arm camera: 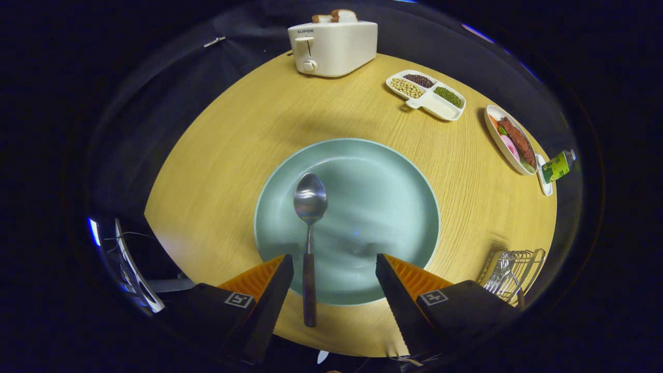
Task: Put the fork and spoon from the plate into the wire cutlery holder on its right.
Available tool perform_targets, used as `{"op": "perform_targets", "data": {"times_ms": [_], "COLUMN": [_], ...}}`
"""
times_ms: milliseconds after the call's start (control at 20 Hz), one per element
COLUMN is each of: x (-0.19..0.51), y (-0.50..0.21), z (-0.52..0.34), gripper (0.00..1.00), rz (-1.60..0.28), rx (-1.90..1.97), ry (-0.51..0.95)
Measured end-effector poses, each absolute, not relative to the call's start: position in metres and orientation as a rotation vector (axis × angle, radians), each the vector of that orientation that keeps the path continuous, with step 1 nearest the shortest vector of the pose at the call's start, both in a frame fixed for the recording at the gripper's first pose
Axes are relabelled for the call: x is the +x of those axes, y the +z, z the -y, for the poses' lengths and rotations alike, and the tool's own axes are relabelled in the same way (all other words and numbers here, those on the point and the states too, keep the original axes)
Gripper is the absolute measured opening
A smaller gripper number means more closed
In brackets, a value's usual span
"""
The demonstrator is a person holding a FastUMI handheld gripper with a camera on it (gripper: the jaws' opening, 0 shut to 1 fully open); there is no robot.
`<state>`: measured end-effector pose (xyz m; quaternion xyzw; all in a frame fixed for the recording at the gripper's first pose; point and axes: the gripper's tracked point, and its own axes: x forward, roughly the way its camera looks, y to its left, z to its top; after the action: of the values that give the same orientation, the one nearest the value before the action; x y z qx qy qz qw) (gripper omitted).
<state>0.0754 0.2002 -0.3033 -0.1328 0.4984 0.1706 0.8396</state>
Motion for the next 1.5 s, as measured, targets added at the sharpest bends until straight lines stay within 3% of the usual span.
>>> {"op": "perform_targets", "data": {"times_ms": [250, 350, 450, 700, 750, 1000, 1500], "x": [0.077, 0.072, 0.071, 0.065, 0.063, 0.056, 0.056], "y": [-0.32, -0.324, -0.329, -0.339, -0.336, -0.335, -0.299], "z": [-0.202, -0.201, -0.204, -0.215, -0.216, -0.221, -0.173], "gripper": [0.97, 0.88, 0.72, 0.21, 0.16, 0.09, 0.05], "rz": [-1.09, -1.097, -1.11, -1.156, -1.164, -1.165, -1.135], "rx": [-0.312, -0.323, -0.338, -0.314, -0.313, -0.286, -0.189], "ry": [0.336, 0.344, 0.357, 0.396, 0.412, 0.51, 0.499]}}
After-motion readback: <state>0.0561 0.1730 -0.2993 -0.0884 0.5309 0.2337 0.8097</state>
